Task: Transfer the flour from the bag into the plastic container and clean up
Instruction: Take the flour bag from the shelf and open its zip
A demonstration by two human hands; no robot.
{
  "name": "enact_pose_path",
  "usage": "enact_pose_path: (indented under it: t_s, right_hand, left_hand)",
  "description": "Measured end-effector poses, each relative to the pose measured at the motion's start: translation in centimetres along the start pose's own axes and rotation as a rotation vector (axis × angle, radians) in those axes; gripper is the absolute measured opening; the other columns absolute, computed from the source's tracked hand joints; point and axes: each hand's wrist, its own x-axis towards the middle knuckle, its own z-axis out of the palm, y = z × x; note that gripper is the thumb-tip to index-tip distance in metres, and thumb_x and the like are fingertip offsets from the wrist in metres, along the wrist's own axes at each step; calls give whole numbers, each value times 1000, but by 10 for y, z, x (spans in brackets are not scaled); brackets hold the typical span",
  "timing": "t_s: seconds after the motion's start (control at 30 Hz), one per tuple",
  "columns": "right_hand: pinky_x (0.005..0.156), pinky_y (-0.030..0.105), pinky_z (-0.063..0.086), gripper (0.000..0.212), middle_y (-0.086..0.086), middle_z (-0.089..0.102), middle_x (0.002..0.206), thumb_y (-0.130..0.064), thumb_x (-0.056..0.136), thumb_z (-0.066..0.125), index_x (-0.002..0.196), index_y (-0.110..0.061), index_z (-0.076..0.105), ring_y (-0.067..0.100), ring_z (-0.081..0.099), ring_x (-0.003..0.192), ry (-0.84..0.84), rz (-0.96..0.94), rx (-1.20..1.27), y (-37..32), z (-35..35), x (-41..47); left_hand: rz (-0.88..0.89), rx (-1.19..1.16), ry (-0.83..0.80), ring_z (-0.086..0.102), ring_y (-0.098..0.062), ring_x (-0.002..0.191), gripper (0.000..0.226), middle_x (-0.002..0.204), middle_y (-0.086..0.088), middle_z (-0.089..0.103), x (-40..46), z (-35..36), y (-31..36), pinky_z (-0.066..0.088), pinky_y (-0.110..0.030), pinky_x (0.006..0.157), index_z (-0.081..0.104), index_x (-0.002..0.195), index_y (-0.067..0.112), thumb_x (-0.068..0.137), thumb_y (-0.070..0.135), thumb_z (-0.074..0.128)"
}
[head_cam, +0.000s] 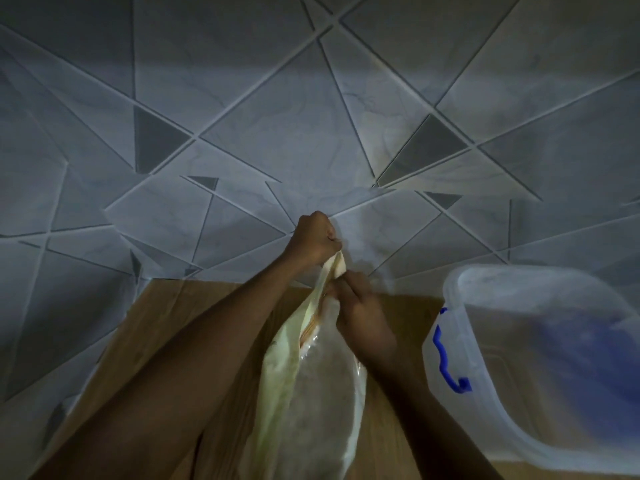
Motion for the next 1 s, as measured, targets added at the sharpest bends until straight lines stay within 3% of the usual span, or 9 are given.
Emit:
enact_pose_path:
  t_s: [0.13,0.2,0.3,0.43,0.6,0.73,0.8,0.9,1.0]
  right_hand:
    - [77,21,43,22,7,61,97,4,83,54,97,-6,68,21,57,88,58,21,125,-19,-15,-36]
    - [73,24,47,30,9,63,94,-2,84,41,94,-4,70,22,59,85,113,29,118,-24,-24,-36]
    - [68,30,50,36,11,64,91,-1,80,38,92,-3,71,23,59,82,149,32,116,-33,-31,-39]
    - [69,28,49,26,8,62,91,9,80,55,97,-4,70,22,58,81,101,124,116,-37,-25,-49]
    - [78,25,49,26,6,62,96,7,82,51,96,-6,68,18,58,87,16,21,176,-61,-23,-79]
    - [71,29,52,23,6,63,93,6,83,53,91,-7,69,18,60,83,59,29,190,-59,-32,-91]
    - [71,24,50,24,6,64,92,13,77,67,90,-7,70,18,61,81,78,64,173,-58,-37,-93]
    - [71,17,47,29,7,64,89,18,72,74,89,-6,71,17,62,77,97,85,159,-63,-37,-96]
    - [67,26,53,23,6,63,88,9,82,53,86,-6,69,18,62,76,155,94,149,-75,-37,-106]
  left_hand:
    - [18,16,19,70,-15,83,24,82,-11,74,-13,2,-3,51,-21,73,69,73,6,75,29,77]
    - [36,-1,17,68,-12,71,43,73,-8,73,-34,-6,3,49,-23,67,68,74,4,71,46,79]
    - [-76,113,-62,67,-16,74,63,75,-4,70,-66,-21,8,52,-29,65,68,79,10,55,67,80]
    - [-200,145,-327,64,-14,53,29,68,-6,70,-86,-20,2,43,-18,45,65,77,13,67,34,80]
    - [-107,138,-236,69,-26,90,41,102,-18,69,-79,-14,2,40,-21,53,59,77,8,63,34,88]
    - [-94,190,-187,66,-28,100,64,108,-10,66,-97,-14,2,52,-30,73,62,107,9,64,53,82]
    - [-156,195,-275,68,-22,86,71,96,-3,67,-116,-24,-1,51,-28,66,63,104,12,58,63,79]
    - [-228,42,-516,57,-12,45,43,63,-4,71,-147,-32,-10,42,-20,46,72,76,7,70,50,76]
    - [-177,-123,-403,55,-10,39,22,56,-8,68,-164,-28,-19,43,-21,48,71,70,1,79,21,70]
